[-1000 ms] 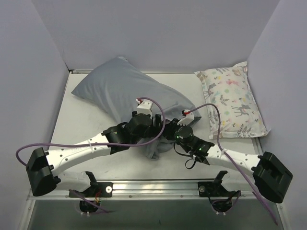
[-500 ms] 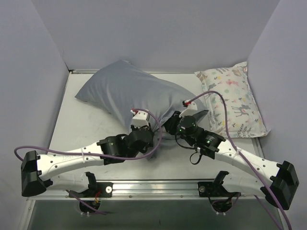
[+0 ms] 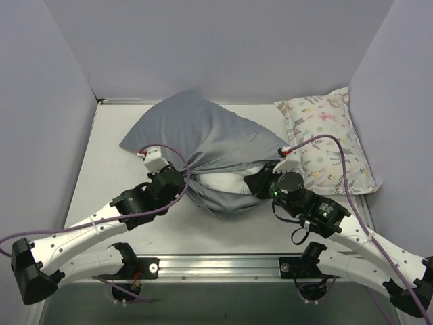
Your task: Remove the pillowcase from the pillow
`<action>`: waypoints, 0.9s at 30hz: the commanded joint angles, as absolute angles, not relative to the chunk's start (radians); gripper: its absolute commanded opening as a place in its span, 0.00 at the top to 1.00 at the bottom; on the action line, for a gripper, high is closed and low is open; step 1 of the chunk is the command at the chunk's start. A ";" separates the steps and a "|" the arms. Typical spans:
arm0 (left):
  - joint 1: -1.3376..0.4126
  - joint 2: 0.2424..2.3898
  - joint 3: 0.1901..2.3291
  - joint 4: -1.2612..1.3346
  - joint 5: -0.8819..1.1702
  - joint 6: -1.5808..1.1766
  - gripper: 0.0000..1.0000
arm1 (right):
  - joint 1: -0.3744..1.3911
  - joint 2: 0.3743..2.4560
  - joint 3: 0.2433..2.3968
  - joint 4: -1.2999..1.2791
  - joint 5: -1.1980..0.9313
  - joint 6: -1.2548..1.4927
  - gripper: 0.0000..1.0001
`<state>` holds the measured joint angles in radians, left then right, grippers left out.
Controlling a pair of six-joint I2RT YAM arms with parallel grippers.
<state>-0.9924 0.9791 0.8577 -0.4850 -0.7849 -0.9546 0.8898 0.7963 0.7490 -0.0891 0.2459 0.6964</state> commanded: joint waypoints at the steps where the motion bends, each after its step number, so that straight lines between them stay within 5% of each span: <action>1: -0.805 0.992 0.819 -0.546 -0.748 -0.931 1.00 | 0.865 0.772 0.845 -0.061 0.341 0.666 1.00; 5: -0.591 1.075 0.811 -0.352 -0.426 -0.751 1.00 | 0.865 0.813 0.862 -0.054 0.307 0.661 1.00; 8: -0.610 1.185 0.920 -0.325 -0.344 -0.651 0.98 | 0.867 0.900 0.899 -0.009 0.264 0.647 1.00; 12: -0.630 1.197 0.951 -0.232 -0.186 -0.606 0.73 | 0.867 1.032 1.011 -0.008 0.226 0.635 1.00; 15: -0.676 1.131 0.960 -0.262 -0.205 -0.592 0.33 | 0.867 1.109 1.112 -0.021 0.230 0.620 1.00; 18: -0.732 1.034 0.975 -0.317 -0.224 -0.584 0.20 | 0.867 1.176 1.198 -0.057 0.235 0.612 1.00; 27: -0.896 0.833 1.065 -0.479 -0.324 -0.575 0.17 | 0.867 1.275 1.325 -0.115 0.247 0.594 1.00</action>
<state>-0.8551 0.8749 1.0107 -0.4274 -0.2996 -0.5896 0.8627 1.2629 1.2533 -0.1791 0.2348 0.6094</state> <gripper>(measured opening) 0.828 0.130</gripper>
